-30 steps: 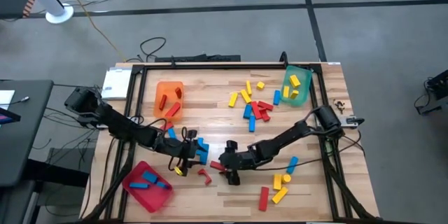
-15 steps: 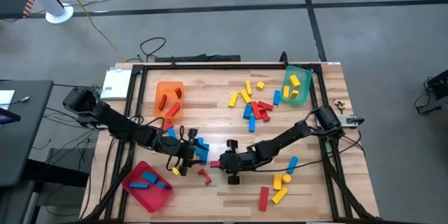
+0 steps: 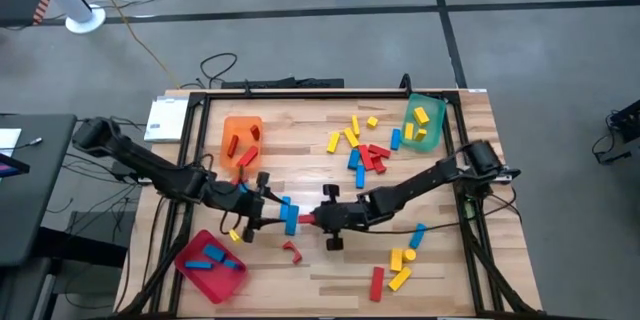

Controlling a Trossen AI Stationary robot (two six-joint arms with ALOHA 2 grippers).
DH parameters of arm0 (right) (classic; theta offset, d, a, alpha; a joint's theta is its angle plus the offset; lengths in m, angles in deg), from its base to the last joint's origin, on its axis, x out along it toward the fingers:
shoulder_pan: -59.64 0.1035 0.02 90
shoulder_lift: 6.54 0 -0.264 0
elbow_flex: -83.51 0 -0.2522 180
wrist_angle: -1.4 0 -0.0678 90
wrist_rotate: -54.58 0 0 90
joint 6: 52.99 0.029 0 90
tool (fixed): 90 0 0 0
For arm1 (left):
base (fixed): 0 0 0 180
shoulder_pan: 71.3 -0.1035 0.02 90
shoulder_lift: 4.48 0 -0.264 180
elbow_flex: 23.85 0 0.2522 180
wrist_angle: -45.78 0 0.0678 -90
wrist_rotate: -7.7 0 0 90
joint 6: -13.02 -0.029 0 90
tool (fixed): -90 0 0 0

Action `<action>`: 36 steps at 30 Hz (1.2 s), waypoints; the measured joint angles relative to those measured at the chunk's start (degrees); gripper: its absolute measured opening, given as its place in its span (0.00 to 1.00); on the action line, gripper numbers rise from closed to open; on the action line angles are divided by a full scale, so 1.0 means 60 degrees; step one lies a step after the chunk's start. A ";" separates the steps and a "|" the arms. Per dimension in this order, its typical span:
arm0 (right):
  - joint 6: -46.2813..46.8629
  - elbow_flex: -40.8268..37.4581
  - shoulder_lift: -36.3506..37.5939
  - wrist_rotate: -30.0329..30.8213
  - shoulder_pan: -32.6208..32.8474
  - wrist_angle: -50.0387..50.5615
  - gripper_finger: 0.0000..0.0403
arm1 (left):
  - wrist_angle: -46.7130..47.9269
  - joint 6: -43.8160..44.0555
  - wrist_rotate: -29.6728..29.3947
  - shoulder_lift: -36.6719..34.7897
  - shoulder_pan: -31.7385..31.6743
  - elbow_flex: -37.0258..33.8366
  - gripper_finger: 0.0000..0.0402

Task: Sort blocks
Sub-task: Put the red wooden block into the orange bin

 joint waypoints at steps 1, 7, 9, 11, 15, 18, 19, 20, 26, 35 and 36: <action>-0.0130 -0.0003 0.0121 -0.0009 -0.0046 -0.0042 0.30 | 0.0169 -0.0168 0.0000 -0.0185 0.0002 0.0000 0.51; -0.0468 0.0007 0.0922 -0.1095 -0.0420 -0.0664 0.30 | 0.0317 -0.1390 0.0000 -0.0584 0.0068 0.0000 0.51; -0.0405 0.0007 0.1099 -0.1550 -0.0526 -0.0865 0.30 | 0.0191 -0.1939 0.0000 -0.0561 0.0155 0.0000 0.51; -0.0219 0.0007 0.1270 -0.1994 -0.0637 -0.0939 0.30 | 0.0098 -0.2462 -0.0002 -0.0555 0.0253 0.0000 0.51; 0.0247 0.0011 0.1482 -0.2792 -0.0846 -0.1075 0.30 | -0.0309 -0.3331 -0.0424 -0.0555 0.0385 0.0000 0.51; 0.0581 0.0011 0.1495 -0.3167 -0.1008 -0.1255 0.30 | -0.0547 -0.3970 -0.0463 -0.0548 0.0468 0.0000 0.51; 0.0707 0.0011 0.1495 -0.3318 -0.1056 -0.1338 0.30 | -0.0619 -0.4147 -0.0463 -0.0497 0.0475 0.0000 0.51; 0.0808 0.0011 0.1495 -0.3497 -0.1117 -0.1420 0.30 | -0.0676 -0.4298 -0.0458 -0.0415 0.0475 0.0000 0.51; 0.1224 0.0015 0.1496 -0.4183 -0.1379 -0.1865 0.30 | -0.1361 -0.5005 -0.0495 0.0176 0.0479 0.0000 0.51; 0.1528 0.0015 0.1498 -0.4576 -0.1551 -0.1954 0.30 | -0.2411 -0.5863 -0.1109 0.0563 0.0482 0.0000 0.48; 0.1538 0.0018 0.1498 -0.4579 -0.1551 -0.1977 0.30 | -0.2401 -0.5874 -0.1097 0.0563 0.0482 0.0000 0.46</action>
